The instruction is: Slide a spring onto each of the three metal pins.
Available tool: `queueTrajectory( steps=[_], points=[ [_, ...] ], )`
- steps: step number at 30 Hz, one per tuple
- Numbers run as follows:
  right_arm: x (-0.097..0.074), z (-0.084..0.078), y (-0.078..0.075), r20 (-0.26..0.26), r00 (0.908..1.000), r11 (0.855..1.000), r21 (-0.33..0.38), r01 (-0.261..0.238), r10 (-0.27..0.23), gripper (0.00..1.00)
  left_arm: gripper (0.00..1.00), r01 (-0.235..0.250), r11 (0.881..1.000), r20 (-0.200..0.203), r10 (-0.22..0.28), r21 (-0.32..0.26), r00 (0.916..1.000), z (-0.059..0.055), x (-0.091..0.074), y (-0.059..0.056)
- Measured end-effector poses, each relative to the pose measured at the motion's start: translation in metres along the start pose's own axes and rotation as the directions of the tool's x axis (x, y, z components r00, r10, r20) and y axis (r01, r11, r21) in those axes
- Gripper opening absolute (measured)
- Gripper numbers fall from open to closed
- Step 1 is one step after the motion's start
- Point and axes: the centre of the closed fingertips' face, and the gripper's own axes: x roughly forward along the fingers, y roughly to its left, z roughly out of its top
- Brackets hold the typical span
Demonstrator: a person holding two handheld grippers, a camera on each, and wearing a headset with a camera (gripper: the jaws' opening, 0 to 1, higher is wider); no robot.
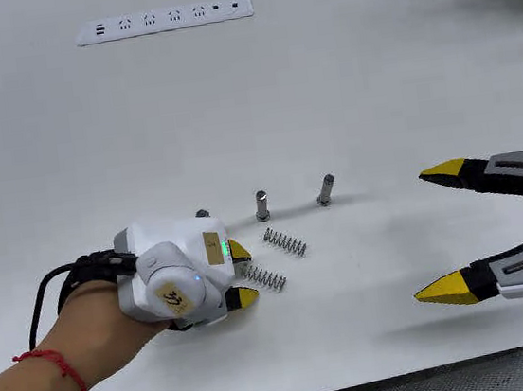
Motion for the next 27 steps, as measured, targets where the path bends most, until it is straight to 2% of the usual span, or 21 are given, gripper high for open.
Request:
queueTrajectory(
  steps=[11,15,27],
  points=[
    [-0.0020,-0.0042,0.0001,-0.005,0.9999,1.000,0.010,0.011,-0.011,0.83,0.14,0.004,1.000,-0.016,-0.004,-0.007,0.9999,-0.0035,-0.0026,-0.0050],
    [-0.0017,-0.0036,0.0023,-0.006,0.9999,1.000,0.008,0.011,-0.011,0.83,0.13,0.005,1.000,-0.030,-0.006,-0.019,0.9995,-0.0068,-0.0032,-0.0054],
    [-0.0015,-0.0069,0.0039,-0.009,0.9999,1.000,0.012,0.008,-0.008,0.83,0.11,-0.004,0.998,-0.040,0.002,-0.064,0.9992,-0.0075,-0.0040,-0.0038]
  ],
)
